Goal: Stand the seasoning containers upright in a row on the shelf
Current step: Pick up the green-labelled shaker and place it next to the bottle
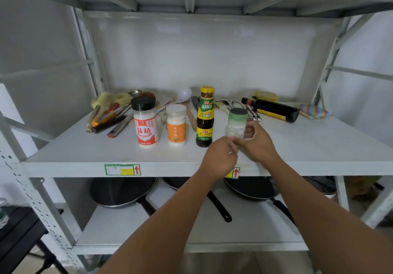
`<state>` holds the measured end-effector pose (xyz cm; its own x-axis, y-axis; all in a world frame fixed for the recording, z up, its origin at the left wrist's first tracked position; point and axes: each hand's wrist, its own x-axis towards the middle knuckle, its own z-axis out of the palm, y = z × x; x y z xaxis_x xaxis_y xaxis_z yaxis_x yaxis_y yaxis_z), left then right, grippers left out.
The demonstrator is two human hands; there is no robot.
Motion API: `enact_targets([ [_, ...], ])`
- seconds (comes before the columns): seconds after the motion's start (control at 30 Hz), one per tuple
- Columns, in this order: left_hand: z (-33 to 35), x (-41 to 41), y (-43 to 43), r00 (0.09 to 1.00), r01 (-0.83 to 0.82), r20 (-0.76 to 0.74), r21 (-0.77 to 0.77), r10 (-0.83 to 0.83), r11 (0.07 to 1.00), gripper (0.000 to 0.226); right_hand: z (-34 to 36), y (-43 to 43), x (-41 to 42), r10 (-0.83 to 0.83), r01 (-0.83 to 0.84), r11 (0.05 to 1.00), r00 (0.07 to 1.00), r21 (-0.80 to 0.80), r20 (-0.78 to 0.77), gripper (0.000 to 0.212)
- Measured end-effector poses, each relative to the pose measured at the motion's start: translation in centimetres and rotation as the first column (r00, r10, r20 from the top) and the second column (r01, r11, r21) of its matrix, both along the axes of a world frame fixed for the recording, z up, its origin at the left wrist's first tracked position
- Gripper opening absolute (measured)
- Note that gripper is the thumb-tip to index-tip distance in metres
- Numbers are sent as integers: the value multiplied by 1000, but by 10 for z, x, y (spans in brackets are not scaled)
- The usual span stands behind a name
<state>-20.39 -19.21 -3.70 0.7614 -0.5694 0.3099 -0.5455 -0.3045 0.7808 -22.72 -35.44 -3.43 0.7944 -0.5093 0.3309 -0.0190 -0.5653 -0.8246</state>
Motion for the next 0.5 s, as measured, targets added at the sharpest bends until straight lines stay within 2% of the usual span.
enact_targets([
  [0.17, -7, 1, -4, 998, -55, 3, -31, 55, 998, 10, -3, 1, 1, -31, 31, 999, 999, -14, -29, 70],
  [0.27, -8, -1, -6, 996, -92, 19, -3, 92, 996, 27, -2, 8, 1, -43, 42, 998, 999, -44, -16, 70],
  [0.33, -6, -2, -5, 994, -110, 26, 19, 109, 994, 33, 1, 10, -2, 0, 0, 998, 1000, -65, -1, 81],
  [0.4, -6, -1, -5, 993, -118, 13, 36, 117, 992, 25, 1, 4, -5, 70, -70, 996, 998, -59, -5, 91],
  [0.5, -6, -1, -5, 992, -123, -1, 73, 123, 990, 15, 1, -3, -10, 147, -148, 989, 988, -9, -48, 88],
])
